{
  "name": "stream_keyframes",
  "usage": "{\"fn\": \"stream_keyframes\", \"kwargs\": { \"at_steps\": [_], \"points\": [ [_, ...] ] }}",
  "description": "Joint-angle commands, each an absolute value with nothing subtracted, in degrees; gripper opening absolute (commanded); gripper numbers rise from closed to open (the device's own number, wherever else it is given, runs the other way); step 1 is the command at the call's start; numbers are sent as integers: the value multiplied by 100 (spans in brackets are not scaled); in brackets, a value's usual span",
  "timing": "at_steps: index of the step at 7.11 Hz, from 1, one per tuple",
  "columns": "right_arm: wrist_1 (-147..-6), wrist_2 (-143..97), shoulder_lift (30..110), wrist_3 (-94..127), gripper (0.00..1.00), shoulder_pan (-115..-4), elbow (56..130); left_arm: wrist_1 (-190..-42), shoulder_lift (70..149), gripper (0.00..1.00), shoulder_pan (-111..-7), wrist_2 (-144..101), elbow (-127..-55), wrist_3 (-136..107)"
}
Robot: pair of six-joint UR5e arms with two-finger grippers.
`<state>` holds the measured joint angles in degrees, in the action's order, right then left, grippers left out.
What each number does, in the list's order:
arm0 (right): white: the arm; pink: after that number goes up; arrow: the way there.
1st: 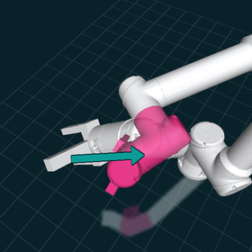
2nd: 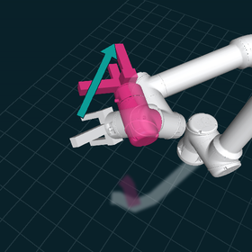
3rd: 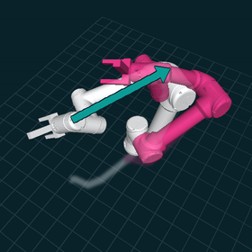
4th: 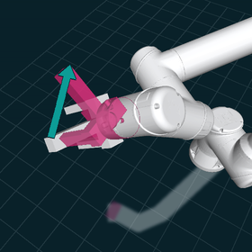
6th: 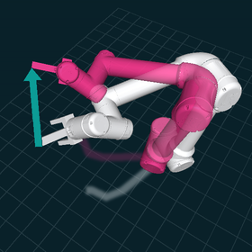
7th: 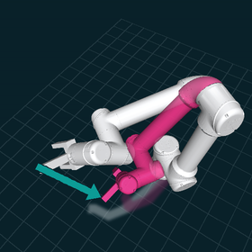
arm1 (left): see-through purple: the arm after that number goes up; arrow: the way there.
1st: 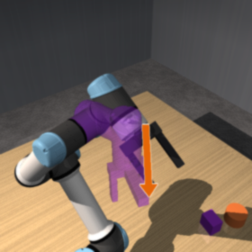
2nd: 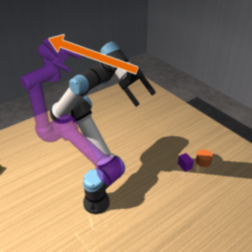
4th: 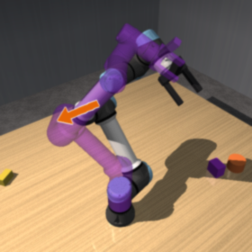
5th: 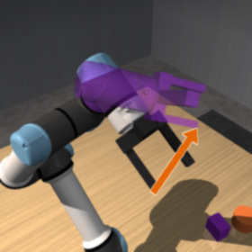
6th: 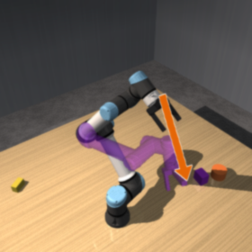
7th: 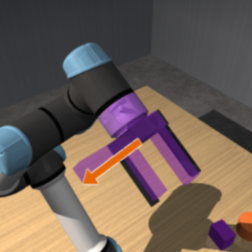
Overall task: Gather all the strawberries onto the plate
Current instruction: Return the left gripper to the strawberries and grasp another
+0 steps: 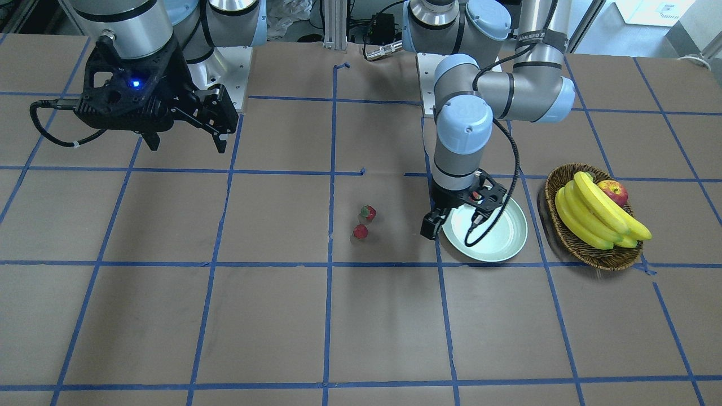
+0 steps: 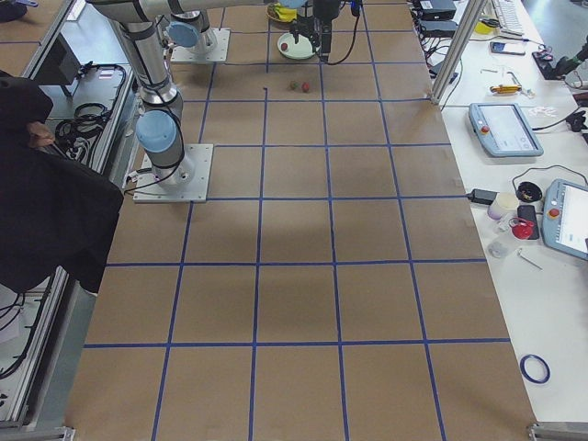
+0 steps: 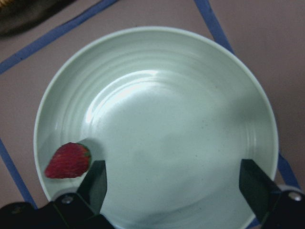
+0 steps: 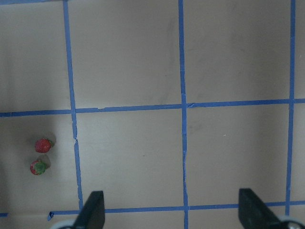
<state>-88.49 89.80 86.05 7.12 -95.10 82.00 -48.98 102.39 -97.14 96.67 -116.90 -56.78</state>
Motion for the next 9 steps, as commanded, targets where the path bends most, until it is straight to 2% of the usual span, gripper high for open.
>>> {"fn": "stream_keyframes", "kwargs": {
  "at_steps": [1,3,5,9],
  "points": [
    [-8842,8974,8604,712,100,-9510,8200,-4904,10327,100,-10456,9124,-11487,-4909],
    [-8833,8974,8604,712,100,-9510,8200,-4904,10476,98,-10818,9175,-11513,-2722],
    [-8833,8974,8604,712,100,-9518,8200,-4948,10677,96,-10942,9185,-11645,-2014],
    [-8833,8974,8604,712,100,-9510,8200,-4878,10907,77,-10978,9193,-11638,-1873]
  ]
}}
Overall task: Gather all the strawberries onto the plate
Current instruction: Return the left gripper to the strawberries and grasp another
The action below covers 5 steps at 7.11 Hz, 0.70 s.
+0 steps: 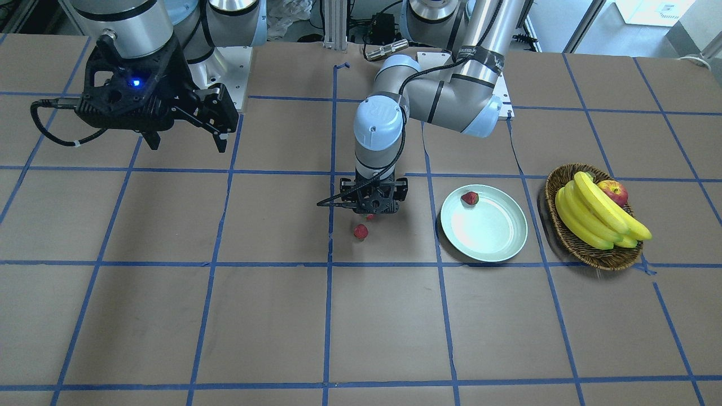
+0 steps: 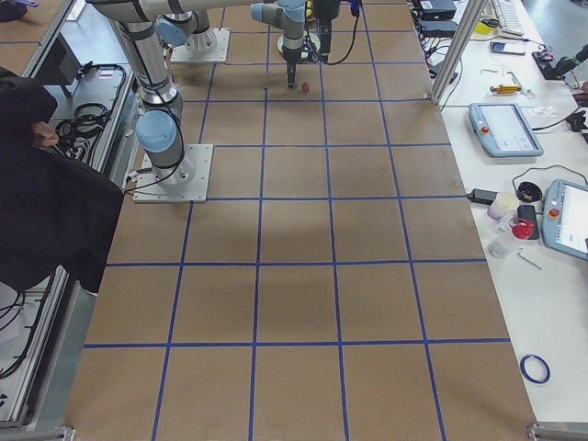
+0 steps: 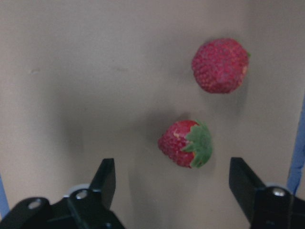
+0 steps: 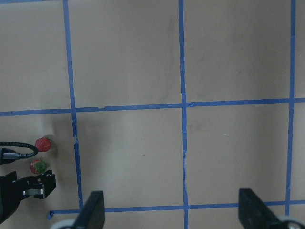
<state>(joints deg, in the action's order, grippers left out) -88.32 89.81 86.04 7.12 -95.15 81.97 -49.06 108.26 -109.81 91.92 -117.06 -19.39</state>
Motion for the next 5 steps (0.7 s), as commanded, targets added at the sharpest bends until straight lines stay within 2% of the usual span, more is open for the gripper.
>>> {"fn": "stream_keyframes", "kwargs": {
  "at_steps": [1,4,5],
  "points": [
    [-8833,8974,8604,712,100,-9510,8200,-4878,10942,76,-10978,9185,-11541,-1846],
    [-8833,8974,8604,712,100,-9510,8200,-4852,11074,76,-10978,9185,-11531,-1854],
    [-8833,8974,8604,712,100,-9510,8200,-4852,11083,63,-10978,9185,-11531,-1854]
  ]
}}
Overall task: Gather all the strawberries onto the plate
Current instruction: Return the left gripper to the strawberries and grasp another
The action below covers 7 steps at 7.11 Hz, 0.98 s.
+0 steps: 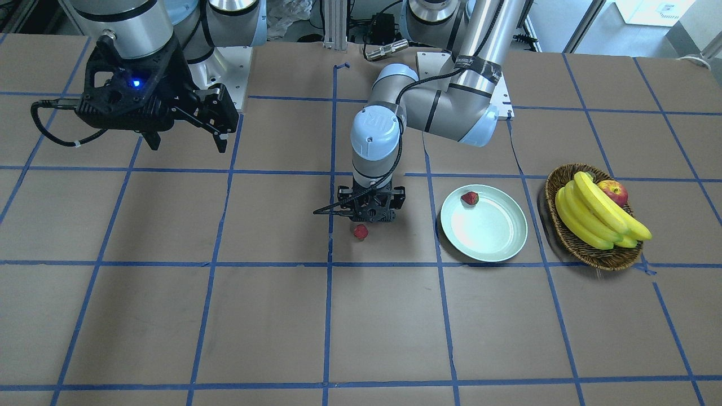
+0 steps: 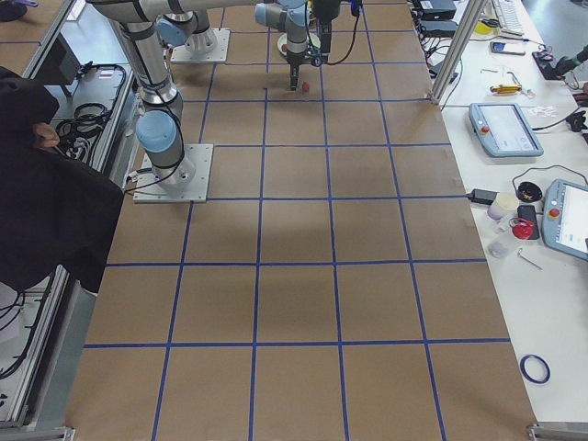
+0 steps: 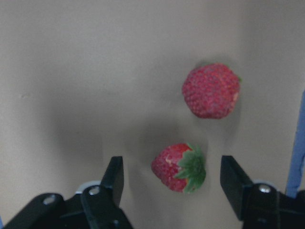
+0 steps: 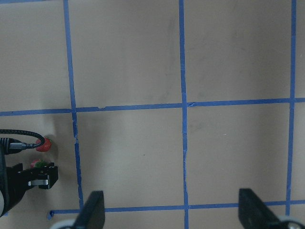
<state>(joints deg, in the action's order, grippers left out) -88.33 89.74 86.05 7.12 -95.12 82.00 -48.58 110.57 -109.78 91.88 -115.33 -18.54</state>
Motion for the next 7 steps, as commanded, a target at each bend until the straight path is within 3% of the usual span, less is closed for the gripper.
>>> {"fn": "stream_keyframes", "kwargs": {
  "at_steps": [1,3,4,7],
  "points": [
    [-8833,8974,8604,712,100,-9510,8200,-4860,11074,35,-10978,9176,-11531,-1837],
    [-8833,8974,8604,712,100,-9518,8200,-4860,11048,5,-10978,9185,-11514,-1776],
    [-8833,8974,8604,712,100,-9519,8191,-4860,10996,1,-10978,9185,-11470,-1697],
    [-8842,8974,8604,712,100,-9518,8191,-5585,10549,3,-10707,9378,-11470,-1678]
  ]
}}
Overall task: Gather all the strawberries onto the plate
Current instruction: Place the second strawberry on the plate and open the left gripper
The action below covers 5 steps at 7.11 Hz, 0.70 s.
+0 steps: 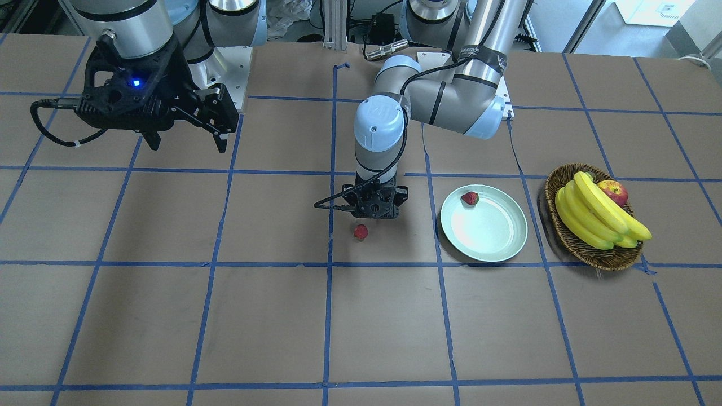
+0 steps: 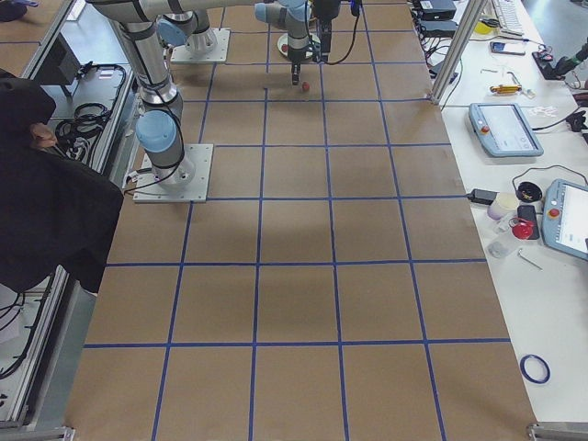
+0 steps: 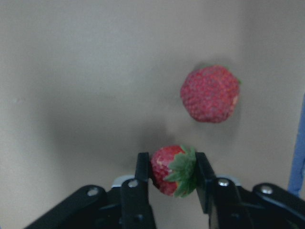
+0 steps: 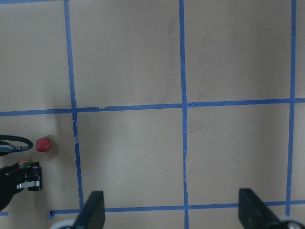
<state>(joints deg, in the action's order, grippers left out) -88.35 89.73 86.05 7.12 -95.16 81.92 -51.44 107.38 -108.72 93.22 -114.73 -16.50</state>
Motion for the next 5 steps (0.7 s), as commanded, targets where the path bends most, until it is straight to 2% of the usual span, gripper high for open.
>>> {"fn": "stream_keyframes", "kwargs": {
  "at_steps": [1,5],
  "points": [
    [-8850,8965,8596,712,100,-9519,8191,-5990,10303,3,-10348,9395,-11470,-1714],
    [-8868,8965,8596,712,100,-9519,8191,-6478,10020,7,-7942,9624,-11557,423]
  ]
}}
